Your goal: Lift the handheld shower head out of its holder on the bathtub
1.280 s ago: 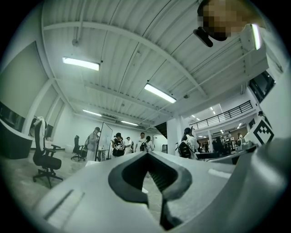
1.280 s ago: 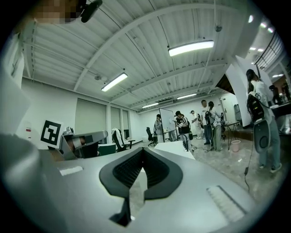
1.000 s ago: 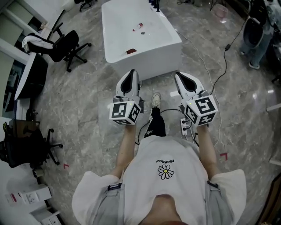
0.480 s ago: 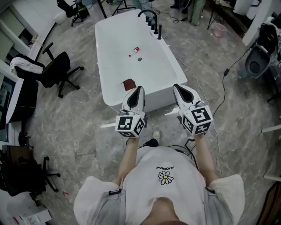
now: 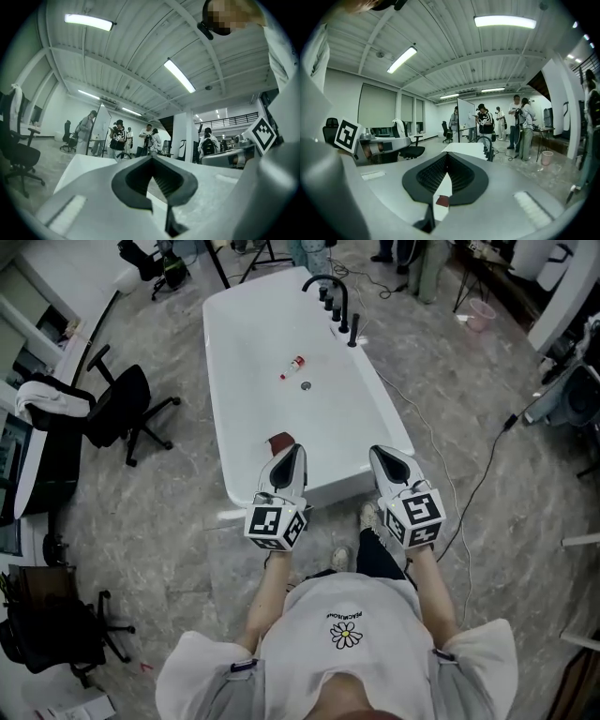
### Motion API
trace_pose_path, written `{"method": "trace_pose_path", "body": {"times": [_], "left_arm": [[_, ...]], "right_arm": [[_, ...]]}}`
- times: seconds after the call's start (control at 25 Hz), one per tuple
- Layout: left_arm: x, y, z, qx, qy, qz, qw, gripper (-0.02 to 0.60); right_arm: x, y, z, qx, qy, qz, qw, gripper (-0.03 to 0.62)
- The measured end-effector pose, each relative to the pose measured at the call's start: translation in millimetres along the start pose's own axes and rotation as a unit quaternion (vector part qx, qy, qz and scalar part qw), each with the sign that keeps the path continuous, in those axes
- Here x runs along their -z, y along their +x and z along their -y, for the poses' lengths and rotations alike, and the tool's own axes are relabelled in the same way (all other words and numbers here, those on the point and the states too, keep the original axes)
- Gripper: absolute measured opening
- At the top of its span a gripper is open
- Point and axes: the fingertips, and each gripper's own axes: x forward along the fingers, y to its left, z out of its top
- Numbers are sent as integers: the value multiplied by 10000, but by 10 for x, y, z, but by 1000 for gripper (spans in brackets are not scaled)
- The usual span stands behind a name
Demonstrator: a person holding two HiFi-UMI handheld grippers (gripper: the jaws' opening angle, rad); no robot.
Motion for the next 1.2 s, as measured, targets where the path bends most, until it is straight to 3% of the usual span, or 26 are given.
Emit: {"method": "trace_pose_path", "body": {"times": [0.4,0.52,0.64,0.88,1.2], "left_arm": [[-170,1292,-555,-404,193,222,9988,0],[-89,1703,-613,-397,-88,232,9989,0],[48,2014,-651,-454,87,66,9989,0],[110,2376,-745,-152,75,-83,9998,0],[-220,2780,-1041,74,-68,294,9995,0]], "right_arm": [[-321,1286,843,-636,42,271,9976,25],[-365,1551,1178,-686,108,279,9972,25],[-314,1776,1441,-781,139,149,9967,25],[-162,2216,1599,-877,100,-296,9957,25],[-644,2615,1803,-575,306,119,9978,25]]}}
